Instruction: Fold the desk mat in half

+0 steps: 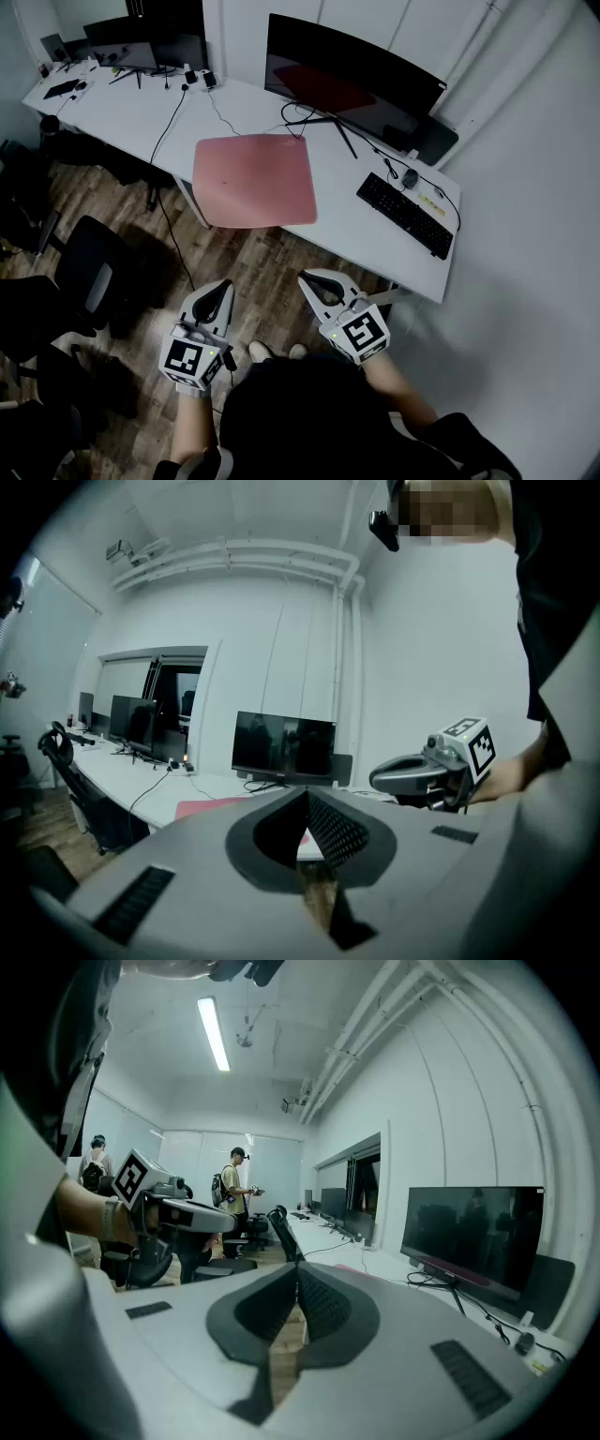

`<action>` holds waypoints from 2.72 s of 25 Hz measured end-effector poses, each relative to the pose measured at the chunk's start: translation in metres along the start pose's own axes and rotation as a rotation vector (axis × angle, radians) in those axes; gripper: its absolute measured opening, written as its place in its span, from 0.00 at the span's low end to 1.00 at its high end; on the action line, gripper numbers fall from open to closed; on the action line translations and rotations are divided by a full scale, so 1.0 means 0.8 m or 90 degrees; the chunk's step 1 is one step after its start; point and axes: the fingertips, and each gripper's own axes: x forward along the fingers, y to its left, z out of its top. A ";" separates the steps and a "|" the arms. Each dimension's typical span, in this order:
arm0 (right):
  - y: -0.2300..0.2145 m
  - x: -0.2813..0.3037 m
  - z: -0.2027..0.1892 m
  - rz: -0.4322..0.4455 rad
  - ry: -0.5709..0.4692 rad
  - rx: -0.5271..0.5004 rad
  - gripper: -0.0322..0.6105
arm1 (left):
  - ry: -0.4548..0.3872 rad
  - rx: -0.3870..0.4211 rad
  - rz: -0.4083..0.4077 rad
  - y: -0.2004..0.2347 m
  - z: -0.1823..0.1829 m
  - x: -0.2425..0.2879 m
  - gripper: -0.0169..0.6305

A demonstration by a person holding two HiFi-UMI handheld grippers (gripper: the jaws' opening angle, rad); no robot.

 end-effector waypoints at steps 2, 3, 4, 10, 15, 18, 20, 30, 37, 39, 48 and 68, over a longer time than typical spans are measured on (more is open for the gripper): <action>-0.002 0.009 0.000 -0.003 0.005 0.000 0.08 | 0.000 0.035 0.011 0.014 -0.006 0.004 0.04; -0.003 0.014 0.001 -0.003 0.004 0.000 0.08 | -0.001 0.046 0.015 0.020 -0.008 0.006 0.04; -0.004 0.019 0.003 -0.002 0.002 -0.001 0.08 | -0.003 0.049 0.018 0.025 -0.010 0.007 0.04; -0.006 0.046 0.002 0.000 0.011 0.006 0.08 | -0.001 0.038 0.019 0.053 -0.016 0.010 0.04; -0.006 0.072 0.011 -0.005 0.004 0.027 0.08 | 0.005 0.028 0.013 0.082 -0.022 0.005 0.04; -0.005 0.088 0.008 -0.015 0.007 0.034 0.08 | 0.004 0.039 0.016 0.103 -0.028 0.004 0.04; -0.006 0.102 0.005 -0.017 0.011 0.037 0.08 | 0.005 0.038 0.017 0.116 -0.031 0.004 0.04; -0.036 0.184 0.006 0.018 0.023 0.024 0.08 | 0.023 -0.023 0.063 0.188 -0.044 0.031 0.04; -0.093 0.261 0.014 0.076 0.016 0.024 0.08 | 0.033 -0.012 0.119 0.247 -0.039 0.083 0.04; -0.110 0.284 0.017 0.096 0.013 0.024 0.08 | 0.035 -0.016 0.135 0.263 -0.036 0.099 0.04; -0.183 0.381 0.033 0.190 0.007 0.017 0.08 | 0.062 -0.026 0.213 0.333 -0.031 0.167 0.04; -0.248 0.486 0.003 0.262 0.066 0.039 0.08 | 0.171 -0.101 0.252 0.425 -0.137 0.253 0.04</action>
